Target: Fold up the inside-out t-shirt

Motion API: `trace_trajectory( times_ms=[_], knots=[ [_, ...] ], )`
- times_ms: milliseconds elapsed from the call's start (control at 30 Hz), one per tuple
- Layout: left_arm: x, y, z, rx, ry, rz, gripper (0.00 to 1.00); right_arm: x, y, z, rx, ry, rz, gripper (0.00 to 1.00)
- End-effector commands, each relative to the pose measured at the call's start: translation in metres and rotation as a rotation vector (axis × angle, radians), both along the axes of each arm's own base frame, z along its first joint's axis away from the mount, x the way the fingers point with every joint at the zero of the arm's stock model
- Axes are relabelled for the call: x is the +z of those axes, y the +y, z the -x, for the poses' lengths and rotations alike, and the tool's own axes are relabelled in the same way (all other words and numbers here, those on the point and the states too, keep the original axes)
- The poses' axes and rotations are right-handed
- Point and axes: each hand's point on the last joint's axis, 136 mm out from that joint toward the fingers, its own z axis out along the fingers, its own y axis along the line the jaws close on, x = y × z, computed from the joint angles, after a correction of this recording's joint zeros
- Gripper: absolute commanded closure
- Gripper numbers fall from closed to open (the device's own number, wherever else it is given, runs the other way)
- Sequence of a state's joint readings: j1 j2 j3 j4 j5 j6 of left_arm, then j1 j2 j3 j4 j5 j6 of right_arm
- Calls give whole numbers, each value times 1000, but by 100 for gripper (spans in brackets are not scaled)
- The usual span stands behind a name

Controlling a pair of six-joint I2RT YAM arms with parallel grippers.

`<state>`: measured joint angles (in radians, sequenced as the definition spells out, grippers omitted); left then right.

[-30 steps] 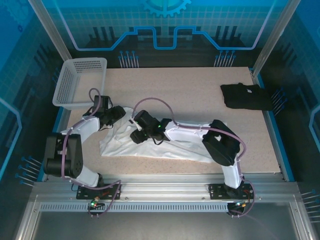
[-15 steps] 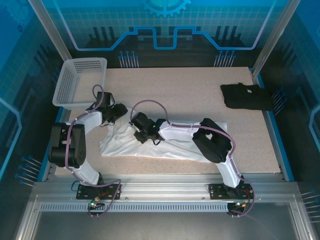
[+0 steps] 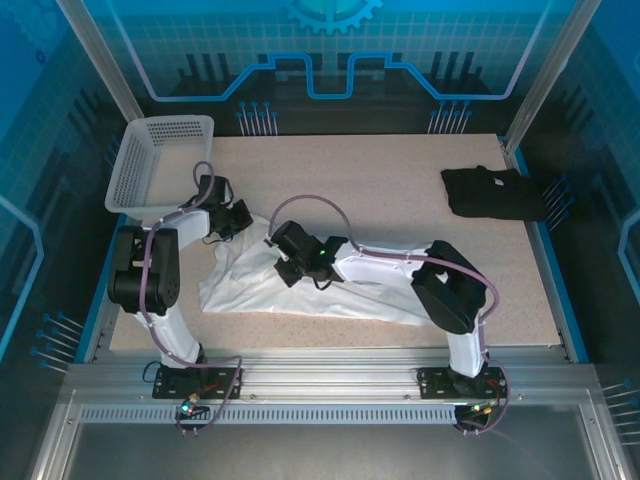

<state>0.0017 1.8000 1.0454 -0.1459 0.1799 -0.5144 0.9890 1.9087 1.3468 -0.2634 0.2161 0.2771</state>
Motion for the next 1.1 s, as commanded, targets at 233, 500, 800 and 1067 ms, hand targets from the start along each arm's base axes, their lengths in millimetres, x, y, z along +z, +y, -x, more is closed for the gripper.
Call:
trace_trajectory(
  times_ms=[233,500,800,1067],
  knots=[
    [23,22,11,15,-1,-38,98,1,-23,20,-25,100,-99,100],
    [-1,27,8,12,69,-69,86,-42,-26,35,11,186,-36,98],
    [31,29,35,53,14,-71,49,-10,-25,49,113,140,-60,74],
    [16,8,125,53,51,30,45,9,-11,36,105,147,-215,63]
  ],
)
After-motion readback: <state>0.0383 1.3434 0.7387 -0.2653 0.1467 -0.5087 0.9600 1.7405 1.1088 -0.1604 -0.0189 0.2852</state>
